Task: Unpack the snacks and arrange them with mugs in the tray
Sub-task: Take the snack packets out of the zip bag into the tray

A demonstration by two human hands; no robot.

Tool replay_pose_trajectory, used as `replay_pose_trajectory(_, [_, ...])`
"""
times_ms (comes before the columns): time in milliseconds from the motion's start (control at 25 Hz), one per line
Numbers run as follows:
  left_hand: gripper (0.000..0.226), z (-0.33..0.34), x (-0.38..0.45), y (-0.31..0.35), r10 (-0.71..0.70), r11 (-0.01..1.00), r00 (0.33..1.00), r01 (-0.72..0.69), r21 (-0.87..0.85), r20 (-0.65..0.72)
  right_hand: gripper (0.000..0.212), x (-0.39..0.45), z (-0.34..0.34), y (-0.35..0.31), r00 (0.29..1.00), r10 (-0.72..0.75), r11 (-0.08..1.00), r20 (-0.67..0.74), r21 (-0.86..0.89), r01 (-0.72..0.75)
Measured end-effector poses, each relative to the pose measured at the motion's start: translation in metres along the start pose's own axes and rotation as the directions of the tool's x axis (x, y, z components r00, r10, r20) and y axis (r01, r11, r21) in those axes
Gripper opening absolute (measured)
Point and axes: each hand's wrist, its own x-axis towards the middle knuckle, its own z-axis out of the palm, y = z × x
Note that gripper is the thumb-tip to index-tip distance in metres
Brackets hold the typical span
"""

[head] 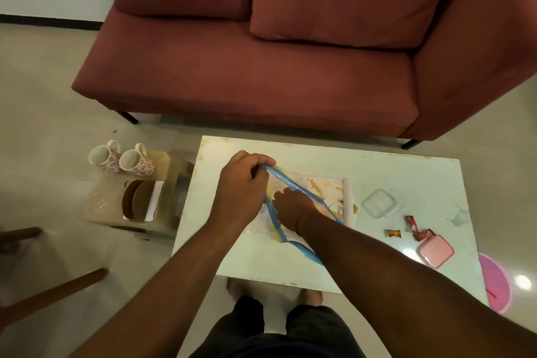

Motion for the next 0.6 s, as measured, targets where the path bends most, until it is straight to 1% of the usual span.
replay_pose_trajectory(120, [0.021, 0.005, -0.004, -0.013, -0.037, 0.994, 0.996, 0.045, 0.104, -0.076, 0.026, -0.013, -0.011, -0.008, 0.986, -0.108, 0.994, -0.131, 0.002, 0.109])
replay_pose_trajectory(200, [0.024, 0.006, -0.004, -0.028, -0.072, 0.979, 0.989, 0.095, 0.180, -0.133, 0.027, -0.025, -0.022, -0.019, 0.973, -0.149, 0.984, -0.178, 0.066, 0.163])
replay_pose_trajectory(320, [0.027, -0.003, -0.002, -0.054, -0.110, 0.971, 0.967, 0.154, 0.181, -0.228, 0.027, -0.049, -0.038, -0.022, 0.969, -0.130, 0.929, -0.209, 0.317, 0.193])
replay_pose_trajectory(400, [0.029, -0.010, 0.001, -0.071, -0.175, 0.973, 0.953, 0.205, 0.103, -0.246, 0.025, -0.066, -0.048, -0.011, 0.973, -0.050, 0.829, -0.227, 0.534, 0.167])
replay_pose_trajectory(440, [0.029, -0.013, 0.002, -0.077, -0.218, 0.969, 0.946, 0.240, 0.063, -0.239, 0.024, -0.072, -0.050, -0.003, 0.974, 0.008, 0.736, -0.226, 0.661, 0.147])
replay_pose_trajectory(480, [0.028, -0.014, 0.004, -0.083, -0.251, 0.962, 0.940, 0.269, 0.050, -0.229, 0.024, -0.076, -0.051, 0.005, 0.974, 0.074, 0.586, -0.214, 0.800, 0.131])
replay_pose_trajectory(520, [0.028, -0.015, 0.004, -0.089, -0.268, 0.956, 0.937, 0.288, 0.059, -0.224, 0.026, -0.078, -0.049, 0.015, 0.970, 0.143, 0.378, -0.195, 0.917, 0.129])
replay_pose_trajectory(560, [0.028, -0.015, 0.004, -0.095, -0.270, 0.951, 0.936, 0.297, 0.090, -0.227, 0.029, -0.078, -0.044, 0.025, 0.963, 0.215, 0.126, -0.160, 0.983, 0.136])
replay_pose_trajectory(600, [0.029, -0.015, 0.003, -0.100, -0.272, 0.946, 0.934, 0.304, 0.117, -0.231, 0.030, -0.076, -0.036, 0.034, 0.954, 0.280, -0.132, -0.104, 0.981, 0.145])
